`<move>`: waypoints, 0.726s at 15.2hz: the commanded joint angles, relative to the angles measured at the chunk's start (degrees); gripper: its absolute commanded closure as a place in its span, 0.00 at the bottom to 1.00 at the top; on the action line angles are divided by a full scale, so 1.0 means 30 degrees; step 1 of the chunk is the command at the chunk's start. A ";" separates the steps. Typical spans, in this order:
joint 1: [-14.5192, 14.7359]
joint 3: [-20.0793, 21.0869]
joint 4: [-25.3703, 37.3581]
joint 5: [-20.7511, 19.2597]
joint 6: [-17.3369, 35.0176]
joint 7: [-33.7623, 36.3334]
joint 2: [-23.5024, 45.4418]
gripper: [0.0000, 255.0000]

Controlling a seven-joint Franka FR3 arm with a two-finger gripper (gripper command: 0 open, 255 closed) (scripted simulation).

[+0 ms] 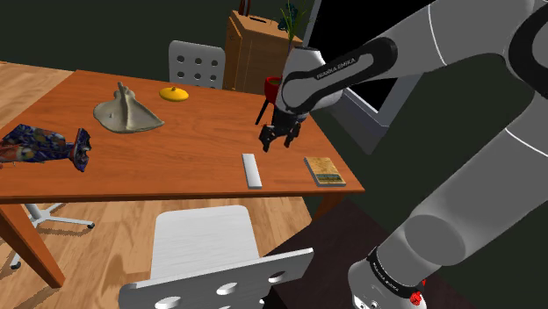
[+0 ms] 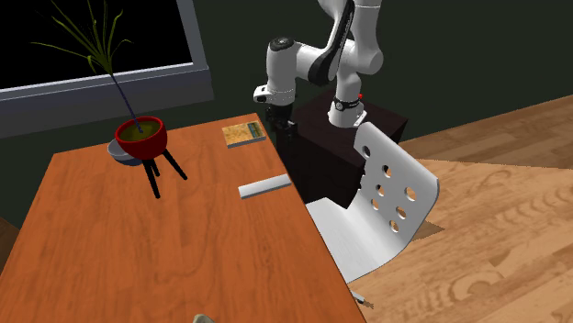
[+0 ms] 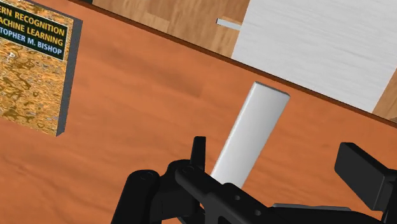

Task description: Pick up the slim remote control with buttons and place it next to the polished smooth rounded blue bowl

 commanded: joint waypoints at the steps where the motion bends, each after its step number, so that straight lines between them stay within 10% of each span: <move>1: -0.0034 0.0012 0.0663 -0.0171 0.0876 0.0582 0.1578 0.00; 11: 0.0246 -0.0581 0.5153 -0.0684 0.3847 0.2761 0.9260 0.00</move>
